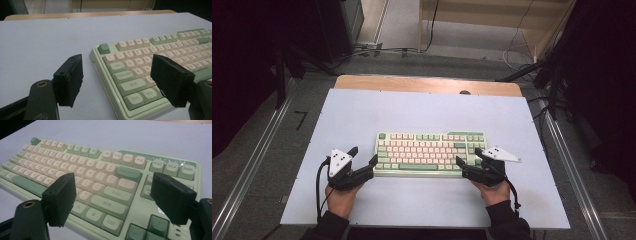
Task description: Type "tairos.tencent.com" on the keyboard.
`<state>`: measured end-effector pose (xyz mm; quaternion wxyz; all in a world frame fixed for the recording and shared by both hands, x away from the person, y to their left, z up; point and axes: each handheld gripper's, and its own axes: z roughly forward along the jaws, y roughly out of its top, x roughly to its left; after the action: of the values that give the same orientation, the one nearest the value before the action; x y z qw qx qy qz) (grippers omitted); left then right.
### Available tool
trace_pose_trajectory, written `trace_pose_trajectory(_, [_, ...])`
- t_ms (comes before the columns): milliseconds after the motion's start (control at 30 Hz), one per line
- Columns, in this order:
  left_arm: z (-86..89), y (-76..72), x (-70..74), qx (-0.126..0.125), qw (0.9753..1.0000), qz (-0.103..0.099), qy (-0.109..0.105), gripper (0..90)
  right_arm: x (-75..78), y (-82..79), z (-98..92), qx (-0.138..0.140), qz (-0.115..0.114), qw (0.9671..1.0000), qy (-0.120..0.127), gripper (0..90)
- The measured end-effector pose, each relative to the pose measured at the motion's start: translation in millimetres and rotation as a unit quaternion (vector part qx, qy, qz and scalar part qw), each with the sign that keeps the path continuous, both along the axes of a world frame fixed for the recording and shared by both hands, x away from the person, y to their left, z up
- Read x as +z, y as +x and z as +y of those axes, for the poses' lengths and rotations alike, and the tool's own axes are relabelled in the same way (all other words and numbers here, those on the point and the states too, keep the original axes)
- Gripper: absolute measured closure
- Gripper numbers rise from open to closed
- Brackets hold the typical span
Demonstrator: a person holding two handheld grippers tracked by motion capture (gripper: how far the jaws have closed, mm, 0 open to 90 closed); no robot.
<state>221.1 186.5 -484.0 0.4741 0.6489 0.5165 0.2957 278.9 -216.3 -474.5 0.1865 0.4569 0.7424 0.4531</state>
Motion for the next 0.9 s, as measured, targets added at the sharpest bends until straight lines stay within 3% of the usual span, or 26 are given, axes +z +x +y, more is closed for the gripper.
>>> trace_pose_trajectory(267, [12.3,-1.2,-1.8,0.011,0.9999,0.007,-0.011,26.4,1.0,-3.4,-18.0,-0.015,-0.005,0.9999,-0.004,19.2])
trace_pose_trajectory(733, [18.7,-0.9,-3.8,-0.001,0.9999,0.016,0.003,25.3,2.5,-15.5,-51.9,-0.049,-0.008,0.9987,-0.009,19.4])
trace_pose_trajectory(900, [26.2,-3.5,-3.4,0.003,0.9999,0.017,-0.001,24.7,1.7,-17.6,-62.7,-0.065,-0.008,0.9977,-0.013,19.4])
